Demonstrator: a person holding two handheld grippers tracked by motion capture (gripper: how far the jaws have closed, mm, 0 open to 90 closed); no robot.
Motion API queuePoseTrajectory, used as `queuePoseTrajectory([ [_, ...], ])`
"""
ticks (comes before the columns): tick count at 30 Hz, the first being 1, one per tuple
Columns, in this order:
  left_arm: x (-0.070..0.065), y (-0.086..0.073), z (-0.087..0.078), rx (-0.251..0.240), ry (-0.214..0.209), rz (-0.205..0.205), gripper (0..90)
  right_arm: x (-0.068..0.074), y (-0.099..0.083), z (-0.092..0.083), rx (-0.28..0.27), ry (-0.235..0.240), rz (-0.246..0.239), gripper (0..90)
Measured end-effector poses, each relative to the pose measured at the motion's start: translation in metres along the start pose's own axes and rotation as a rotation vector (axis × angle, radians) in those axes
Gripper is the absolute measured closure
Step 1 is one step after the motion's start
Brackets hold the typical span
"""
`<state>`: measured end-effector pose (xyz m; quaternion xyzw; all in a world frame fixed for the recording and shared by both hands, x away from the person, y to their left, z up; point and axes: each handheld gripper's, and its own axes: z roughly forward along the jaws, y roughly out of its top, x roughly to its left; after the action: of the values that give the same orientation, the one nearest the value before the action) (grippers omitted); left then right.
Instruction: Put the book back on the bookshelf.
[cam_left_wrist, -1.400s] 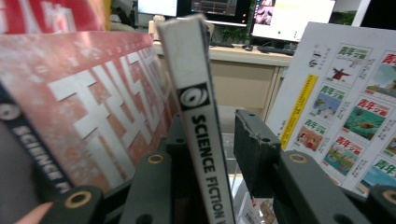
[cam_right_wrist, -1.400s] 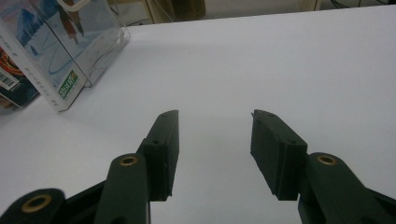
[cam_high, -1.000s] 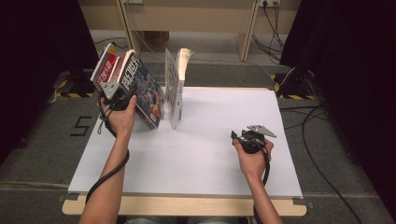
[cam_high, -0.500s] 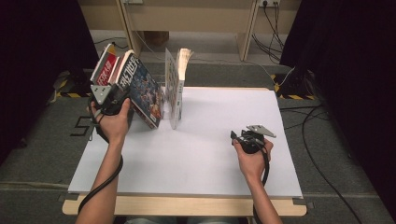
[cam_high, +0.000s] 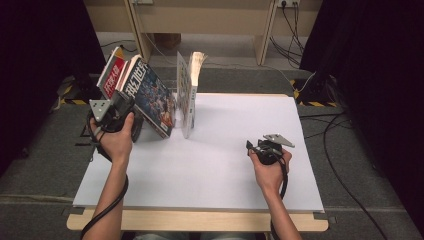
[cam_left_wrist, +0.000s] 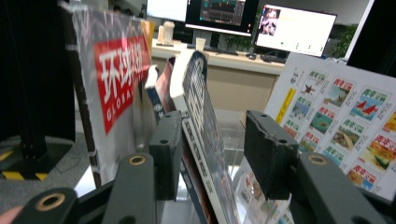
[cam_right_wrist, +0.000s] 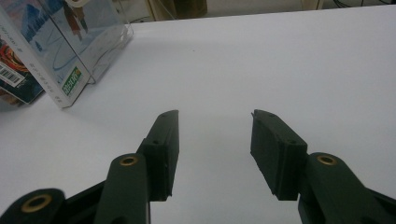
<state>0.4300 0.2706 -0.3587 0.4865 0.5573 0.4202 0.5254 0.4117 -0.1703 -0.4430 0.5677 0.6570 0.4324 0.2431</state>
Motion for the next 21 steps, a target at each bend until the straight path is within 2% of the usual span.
queuePoseTrajectory([
  [4, 0.004, -0.005, 0.008, 0.035, 0.037, -0.015, 56.0, 0.000, 0.000, 0.000, -0.001, 0.000, -0.003, 52.6],
  [7, 0.005, -0.006, 0.014, 0.053, 0.044, -0.013, 55.3, 0.000, 0.000, 0.000, -0.001, 0.000, -0.003, 52.6],
  [13, 0.004, -0.009, 0.030, 0.085, 0.044, -0.027, 53.3, 0.000, 0.000, 0.001, 0.003, 0.001, -0.002, 52.6],
  [17, 0.006, -0.010, 0.040, 0.105, 0.043, -0.065, 52.7, 0.000, -0.001, 0.001, 0.005, 0.003, -0.002, 52.5],
  [19, 0.006, -0.011, 0.045, 0.103, 0.050, -0.060, 52.8, 0.000, -0.001, 0.001, 0.007, 0.004, -0.003, 52.5],
  [21, 0.006, -0.011, 0.049, 0.112, 0.050, -0.071, 53.0, 0.000, -0.001, 0.001, 0.010, 0.005, -0.002, 52.4],
])
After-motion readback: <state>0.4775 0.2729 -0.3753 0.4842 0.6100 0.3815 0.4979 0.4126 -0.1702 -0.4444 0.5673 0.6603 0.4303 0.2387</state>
